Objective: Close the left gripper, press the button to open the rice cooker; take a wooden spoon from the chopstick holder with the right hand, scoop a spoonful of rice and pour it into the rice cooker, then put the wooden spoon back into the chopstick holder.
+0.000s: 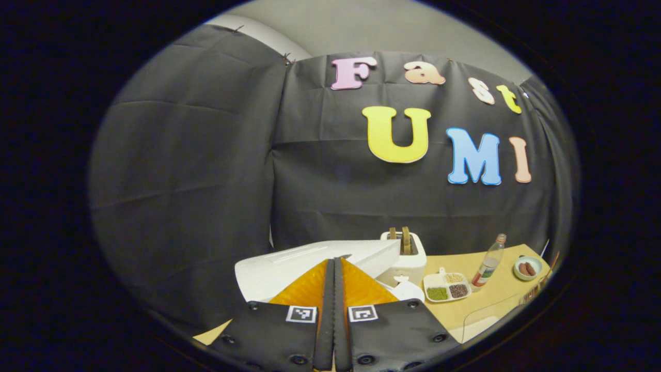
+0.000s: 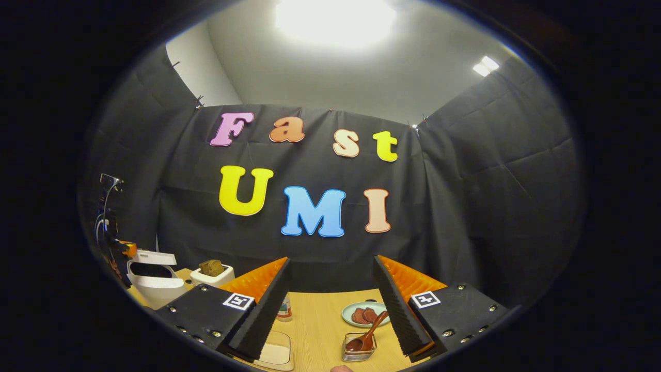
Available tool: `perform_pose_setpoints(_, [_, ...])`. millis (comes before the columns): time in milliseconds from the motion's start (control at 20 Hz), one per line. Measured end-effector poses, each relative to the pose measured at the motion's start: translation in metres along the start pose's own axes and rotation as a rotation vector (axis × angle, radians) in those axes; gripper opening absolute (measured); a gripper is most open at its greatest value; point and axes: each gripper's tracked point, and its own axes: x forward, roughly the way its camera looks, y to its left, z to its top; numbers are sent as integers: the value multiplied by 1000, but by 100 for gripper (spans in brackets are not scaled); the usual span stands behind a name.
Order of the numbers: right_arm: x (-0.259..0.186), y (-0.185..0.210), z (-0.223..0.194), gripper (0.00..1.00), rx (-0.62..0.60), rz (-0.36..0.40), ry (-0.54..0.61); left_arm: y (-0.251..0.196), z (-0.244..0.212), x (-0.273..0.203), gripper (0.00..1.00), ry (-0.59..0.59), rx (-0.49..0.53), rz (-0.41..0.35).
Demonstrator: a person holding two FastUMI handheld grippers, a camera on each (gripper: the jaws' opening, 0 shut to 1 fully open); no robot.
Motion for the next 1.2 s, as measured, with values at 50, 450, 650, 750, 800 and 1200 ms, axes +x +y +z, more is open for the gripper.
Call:
perform_pose_setpoints(50, [0, -2, 0, 95, 10, 5, 1, -5, 3, -6, 8, -14, 10, 2])
perform_pose_setpoints(450, [16, -37, -8, 95, 32, 14, -5, -54, 68, -76, 9, -172, 10, -21])
perform_pose_setpoints(650, [28, -51, -19, 95, 38, 11, 4, -85, 87, -110, 17, -212, 6, -59])
perform_pose_setpoints(750, [36, -57, -26, 95, 46, 12, 18, -98, 95, -125, 45, -238, -13, -74])
perform_pose_setpoints(800, [40, -60, -30, 95, 49, 13, 27, -104, 99, -131, 58, -253, -12, -77])
perform_pose_setpoints(1200, [73, -86, -74, 95, 53, 15, 115, -132, 101, -168, 94, -276, -3, -75])
